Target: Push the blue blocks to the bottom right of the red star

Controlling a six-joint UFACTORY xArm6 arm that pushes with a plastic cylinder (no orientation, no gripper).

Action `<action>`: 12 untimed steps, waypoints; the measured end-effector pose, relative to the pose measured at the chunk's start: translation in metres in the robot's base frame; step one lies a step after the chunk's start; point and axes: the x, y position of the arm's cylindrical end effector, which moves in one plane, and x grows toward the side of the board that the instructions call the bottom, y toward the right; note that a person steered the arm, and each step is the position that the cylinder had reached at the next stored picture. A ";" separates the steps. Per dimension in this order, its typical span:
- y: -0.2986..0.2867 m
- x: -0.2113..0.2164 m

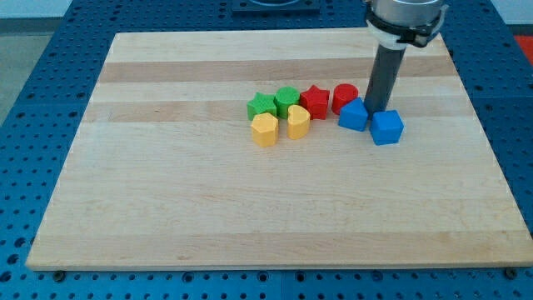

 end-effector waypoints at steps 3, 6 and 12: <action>0.001 -0.009; 0.056 -0.004; 0.019 0.046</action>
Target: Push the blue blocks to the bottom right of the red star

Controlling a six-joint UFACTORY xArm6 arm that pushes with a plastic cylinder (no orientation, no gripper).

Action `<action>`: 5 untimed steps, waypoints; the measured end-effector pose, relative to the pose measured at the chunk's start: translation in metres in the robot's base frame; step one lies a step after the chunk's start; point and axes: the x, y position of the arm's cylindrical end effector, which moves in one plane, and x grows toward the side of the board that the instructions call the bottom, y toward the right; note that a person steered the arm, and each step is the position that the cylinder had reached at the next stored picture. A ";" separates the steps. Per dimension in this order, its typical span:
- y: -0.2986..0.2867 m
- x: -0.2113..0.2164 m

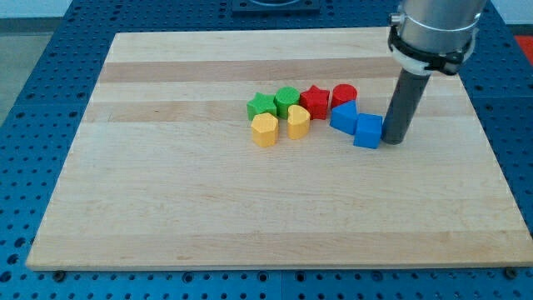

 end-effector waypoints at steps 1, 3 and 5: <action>-0.009 0.003; -0.031 0.008; -0.039 0.046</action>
